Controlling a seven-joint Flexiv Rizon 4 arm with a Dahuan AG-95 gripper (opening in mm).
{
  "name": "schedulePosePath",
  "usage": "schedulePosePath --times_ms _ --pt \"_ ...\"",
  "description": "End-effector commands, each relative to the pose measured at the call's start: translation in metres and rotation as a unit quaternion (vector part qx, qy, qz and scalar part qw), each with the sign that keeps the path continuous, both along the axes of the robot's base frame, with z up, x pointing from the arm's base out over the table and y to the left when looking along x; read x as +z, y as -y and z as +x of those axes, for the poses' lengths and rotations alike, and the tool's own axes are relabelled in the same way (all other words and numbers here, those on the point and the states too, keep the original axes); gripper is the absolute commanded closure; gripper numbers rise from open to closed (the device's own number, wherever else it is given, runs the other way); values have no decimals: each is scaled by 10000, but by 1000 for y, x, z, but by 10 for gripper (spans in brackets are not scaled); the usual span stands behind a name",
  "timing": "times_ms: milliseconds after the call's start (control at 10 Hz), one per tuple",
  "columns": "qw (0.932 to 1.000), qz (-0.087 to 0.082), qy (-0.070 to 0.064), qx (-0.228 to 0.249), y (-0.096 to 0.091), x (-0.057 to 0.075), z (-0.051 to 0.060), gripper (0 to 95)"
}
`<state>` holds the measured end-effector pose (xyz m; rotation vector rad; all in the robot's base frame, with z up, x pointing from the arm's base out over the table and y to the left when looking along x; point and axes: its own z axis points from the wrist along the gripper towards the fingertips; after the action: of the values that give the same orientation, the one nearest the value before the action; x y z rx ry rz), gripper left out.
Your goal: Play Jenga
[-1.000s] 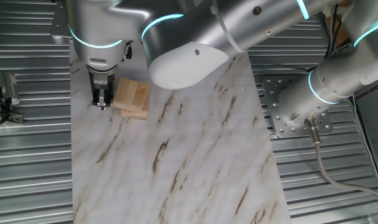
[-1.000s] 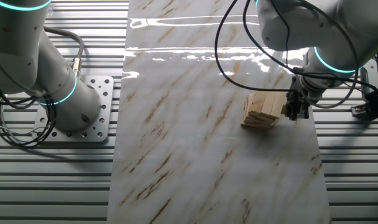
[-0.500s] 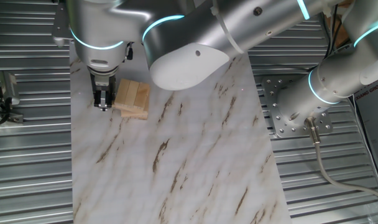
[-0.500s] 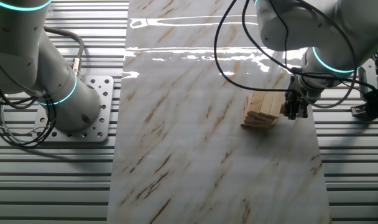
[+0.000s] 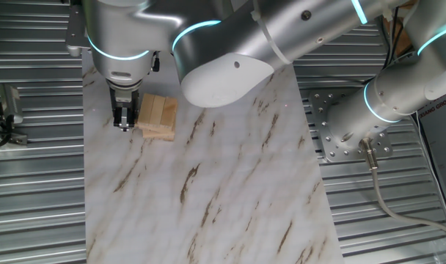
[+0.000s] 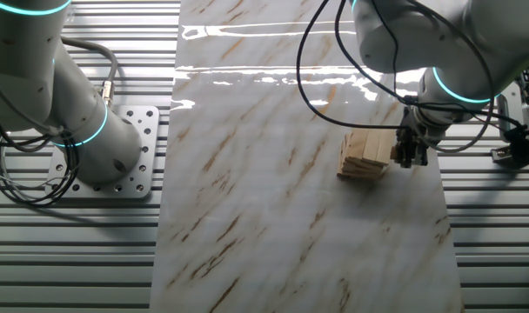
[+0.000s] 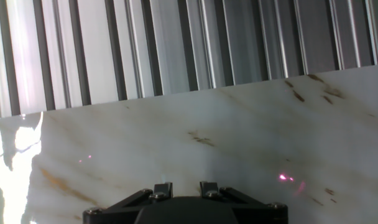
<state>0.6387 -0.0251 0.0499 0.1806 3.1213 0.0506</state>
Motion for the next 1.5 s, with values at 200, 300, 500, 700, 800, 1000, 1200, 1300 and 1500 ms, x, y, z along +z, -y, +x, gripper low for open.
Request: schedulePosePath --times_ms 200,300,500,700,800,1000,1200,1300,1500 --pt "10000 -17 29 -74 0 -2 1 950" --pt "9999 -20 27 -104 1 -3 2 950" --pt "9998 -20 17 -200 1 -3 2 950" --pt "9998 -30 2 -219 2 -2 2 950" --pt "9998 -31 24 -214 3 -2 2 950" --pt "9998 -26 16 -213 3 -2 3 950" --pt "9998 -17 11 -205 3 -2 3 950" --pt "9998 -35 17 -195 3 -2 3 950" --pt "9998 -37 19 -193 3 -2 3 950"
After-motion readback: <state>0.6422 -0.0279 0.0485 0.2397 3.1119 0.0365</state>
